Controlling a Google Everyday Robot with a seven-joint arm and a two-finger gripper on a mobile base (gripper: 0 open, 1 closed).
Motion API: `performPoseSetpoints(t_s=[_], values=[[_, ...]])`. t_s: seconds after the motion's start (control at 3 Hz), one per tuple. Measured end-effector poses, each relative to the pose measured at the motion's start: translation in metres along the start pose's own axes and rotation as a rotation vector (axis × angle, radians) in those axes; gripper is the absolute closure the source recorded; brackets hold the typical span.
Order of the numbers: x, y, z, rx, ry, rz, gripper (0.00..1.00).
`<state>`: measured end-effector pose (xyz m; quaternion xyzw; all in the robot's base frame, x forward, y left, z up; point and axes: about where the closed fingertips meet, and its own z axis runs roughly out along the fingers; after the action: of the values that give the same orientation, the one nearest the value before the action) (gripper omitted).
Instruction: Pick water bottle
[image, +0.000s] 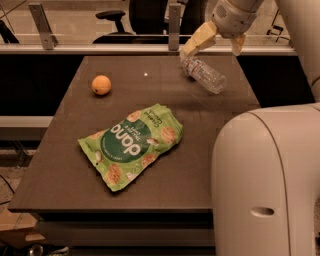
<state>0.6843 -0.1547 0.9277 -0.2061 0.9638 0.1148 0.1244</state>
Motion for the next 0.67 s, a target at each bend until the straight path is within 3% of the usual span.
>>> performPoseSetpoints(t_s=[0.33,0.67], values=[[0.0,0.006,0.011,-0.005,0.03,-0.017,0.0],[-0.001,0.005,0.025,0.067,0.094,-0.039,0.0]])
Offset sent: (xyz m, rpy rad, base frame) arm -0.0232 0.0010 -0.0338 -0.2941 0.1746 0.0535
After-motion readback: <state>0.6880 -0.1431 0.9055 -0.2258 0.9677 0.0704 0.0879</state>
